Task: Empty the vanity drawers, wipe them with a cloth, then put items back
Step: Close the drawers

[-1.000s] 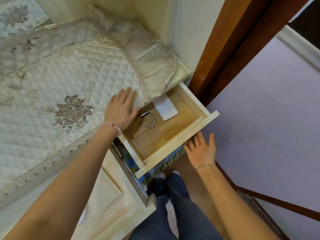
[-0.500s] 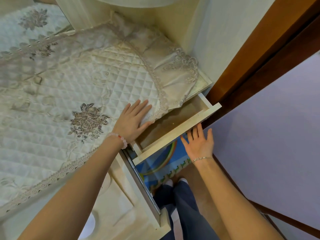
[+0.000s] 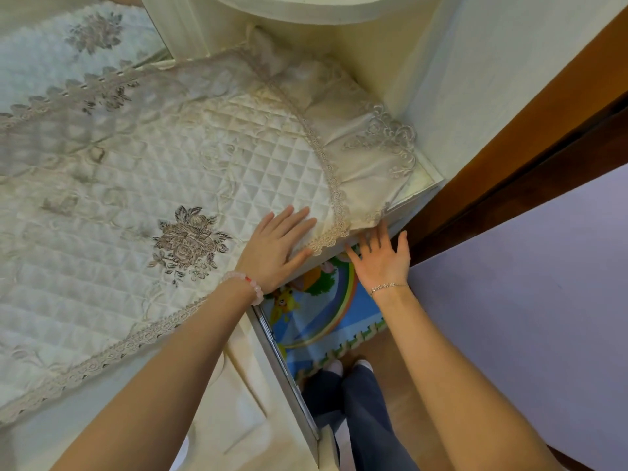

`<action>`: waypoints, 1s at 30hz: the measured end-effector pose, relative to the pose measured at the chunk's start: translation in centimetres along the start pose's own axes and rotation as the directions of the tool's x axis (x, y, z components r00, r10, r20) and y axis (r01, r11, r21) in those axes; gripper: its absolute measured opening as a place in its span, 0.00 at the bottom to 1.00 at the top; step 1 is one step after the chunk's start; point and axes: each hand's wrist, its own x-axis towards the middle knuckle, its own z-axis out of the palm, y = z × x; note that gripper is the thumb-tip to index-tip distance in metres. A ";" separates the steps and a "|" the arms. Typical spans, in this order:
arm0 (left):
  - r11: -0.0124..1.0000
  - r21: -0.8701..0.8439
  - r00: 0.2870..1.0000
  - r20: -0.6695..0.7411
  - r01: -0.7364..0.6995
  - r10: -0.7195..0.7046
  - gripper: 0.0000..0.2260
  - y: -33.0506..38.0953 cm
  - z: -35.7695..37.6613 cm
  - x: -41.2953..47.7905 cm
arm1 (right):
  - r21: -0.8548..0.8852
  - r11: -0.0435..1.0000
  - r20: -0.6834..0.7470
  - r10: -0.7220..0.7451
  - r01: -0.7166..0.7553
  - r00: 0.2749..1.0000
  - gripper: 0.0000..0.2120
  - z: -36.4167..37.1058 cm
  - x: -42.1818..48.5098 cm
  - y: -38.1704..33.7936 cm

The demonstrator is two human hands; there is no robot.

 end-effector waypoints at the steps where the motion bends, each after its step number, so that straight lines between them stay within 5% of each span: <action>1: 1.000 0.003 1.000 -0.002 0.003 -0.003 0.22 0.1 0.0 0.0 | -0.003 1.000 0.001 0.004 -0.004 1.000 0.27 -0.1 0.0 -0.1; 11: 0.997 0.036 0.996 0.061 0.065 -0.067 0.22 1.0 -0.7 0.2 | -0.135 0.990 -0.034 0.038 -0.043 0.999 0.28 -1.2 -1.5 -1.4; 15: 0.989 0.006 0.986 0.069 0.149 -0.149 0.22 2.6 -1.5 -0.2 | -0.428 0.904 0.056 0.054 -0.025 0.997 0.24 -1.3 -3.6 -2.9; 20: 0.979 -0.020 0.966 -0.156 0.204 -0.205 0.18 5.7 -3.4 -4.0 | -0.856 0.437 0.275 -0.069 0.277 0.959 0.20 -0.3 -7.1 -4.5; 24: 0.947 0.029 0.927 -0.216 0.319 -0.305 0.19 8.4 -3.9 -8.2 | -0.772 -0.306 0.599 -0.056 0.557 0.799 0.26 -0.3 -9.3 -4.9; 26: 0.928 0.056 0.911 -0.220 0.368 -0.348 0.20 9.7 -4.0 -10.4 | -0.672 -0.421 0.670 0.006 0.610 0.742 0.29 -0.2 -10.3 -4.9; 30: 0.874 0.073 0.857 -0.252 0.481 -0.451 0.23 12.3 -3.8 -14.2 | -0.575 -0.461 0.727 0.089 0.675 0.680 0.32 0.0 -12.7 -4.5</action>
